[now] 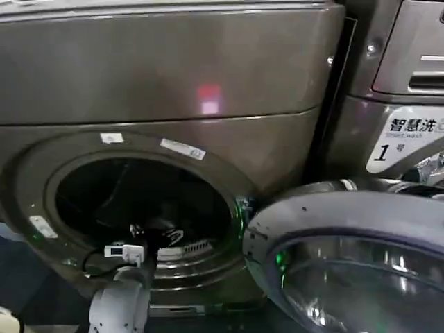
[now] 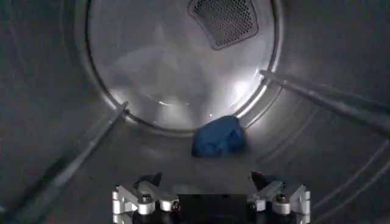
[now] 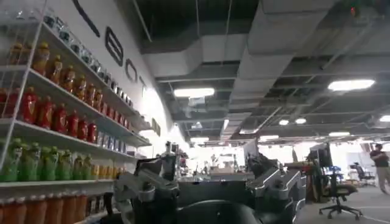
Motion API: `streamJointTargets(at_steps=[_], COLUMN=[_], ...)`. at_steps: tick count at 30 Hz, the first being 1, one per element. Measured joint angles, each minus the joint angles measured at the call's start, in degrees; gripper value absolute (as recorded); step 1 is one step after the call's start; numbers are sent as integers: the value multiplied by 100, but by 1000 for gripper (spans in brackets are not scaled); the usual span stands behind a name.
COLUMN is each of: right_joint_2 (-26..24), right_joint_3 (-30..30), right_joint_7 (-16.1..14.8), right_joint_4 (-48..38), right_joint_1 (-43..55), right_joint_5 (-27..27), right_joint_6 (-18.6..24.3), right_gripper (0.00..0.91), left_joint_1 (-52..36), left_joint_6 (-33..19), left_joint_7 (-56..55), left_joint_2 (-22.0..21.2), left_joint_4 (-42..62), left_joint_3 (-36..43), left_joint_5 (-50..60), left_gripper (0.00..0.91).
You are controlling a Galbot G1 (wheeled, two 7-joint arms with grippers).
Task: Grasp the clothes from the dryer.
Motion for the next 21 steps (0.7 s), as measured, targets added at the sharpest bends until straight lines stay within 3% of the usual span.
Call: streamJointTargets(at_steps=[5,15,18,21], right_joint_2=[-10,-59,-59,-70], right_joint_3=[-44,-41,-64,-71], right_joint_7=[-3,-50,-59,-58], right_joint_4=[0,-116,-124,-170], right_joint_1=[37,28,42,43], right_joint_5=[-15,-36,-36,-43], right_joint_6=[3,53,62,89], right_gripper=[907,907,907,907], left_joint_1=[-385,-1370,-1671,-1958], left_joint_6=[0,-45,-539,-1561], left_joint_7=[857,4451,5186,5690], left_joint_2=[31,305,405,501], left_joint_4=[250,808,1027,1272], left_joint_3=[-112,-180,-171,-110], left_joint_5=[830,4263,4909,5438], left_gripper=[907,907,907,907])
